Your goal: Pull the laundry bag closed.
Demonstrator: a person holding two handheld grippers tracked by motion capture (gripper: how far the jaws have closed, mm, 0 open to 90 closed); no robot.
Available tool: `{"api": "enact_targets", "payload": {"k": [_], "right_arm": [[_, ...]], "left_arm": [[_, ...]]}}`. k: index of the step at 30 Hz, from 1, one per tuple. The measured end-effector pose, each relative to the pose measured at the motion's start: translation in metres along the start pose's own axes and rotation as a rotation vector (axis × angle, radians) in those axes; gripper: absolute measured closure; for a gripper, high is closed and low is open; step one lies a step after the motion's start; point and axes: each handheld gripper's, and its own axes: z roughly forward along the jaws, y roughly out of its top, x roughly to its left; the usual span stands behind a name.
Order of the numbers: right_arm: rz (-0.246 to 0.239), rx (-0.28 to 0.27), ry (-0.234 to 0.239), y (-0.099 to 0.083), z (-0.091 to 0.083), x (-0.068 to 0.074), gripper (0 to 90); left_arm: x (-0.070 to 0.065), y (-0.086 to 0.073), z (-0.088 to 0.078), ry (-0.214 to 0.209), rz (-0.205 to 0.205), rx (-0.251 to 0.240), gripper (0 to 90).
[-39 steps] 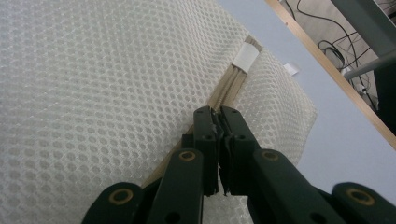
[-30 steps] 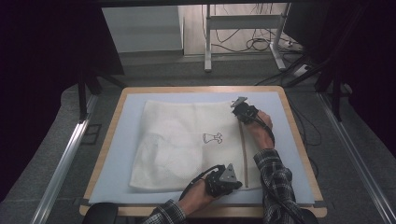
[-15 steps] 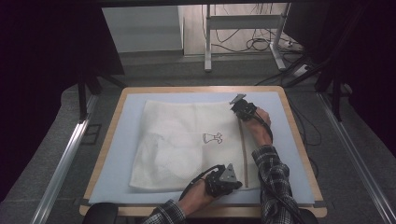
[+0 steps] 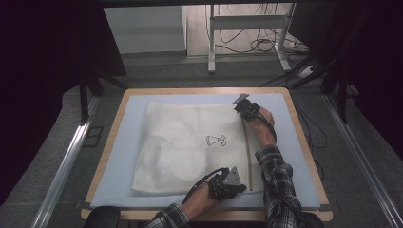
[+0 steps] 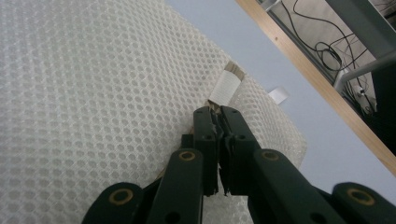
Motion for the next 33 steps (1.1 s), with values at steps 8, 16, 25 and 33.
{"api": "enact_targets", "payload": {"k": [8, 16, 25, 33], "right_arm": [[0.02, 0.001, 0.002, 0.002, 0.007, -0.004, 83.8], [0.031, -0.018, 0.004, 0.0, 0.003, -0.006, 75.1], [0.083, -0.044, 0.048, -0.002, -0.004, -0.006, 64.1], [0.125, -0.069, 0.082, -0.006, -0.008, -0.003, 57.6]], "left_arm": [[0.0, 0.0, 0.0, -0.001, -0.001, 0.001, 89.6], [0.001, 0.0, 0.0, -0.005, -0.006, 0.0, 89.6], [-0.001, 0.0, 0.0, 0.005, 0.0, -0.001, 89.5], [0.0, 0.0, 0.0, 0.014, -0.008, -0.002, 86.0]]}}
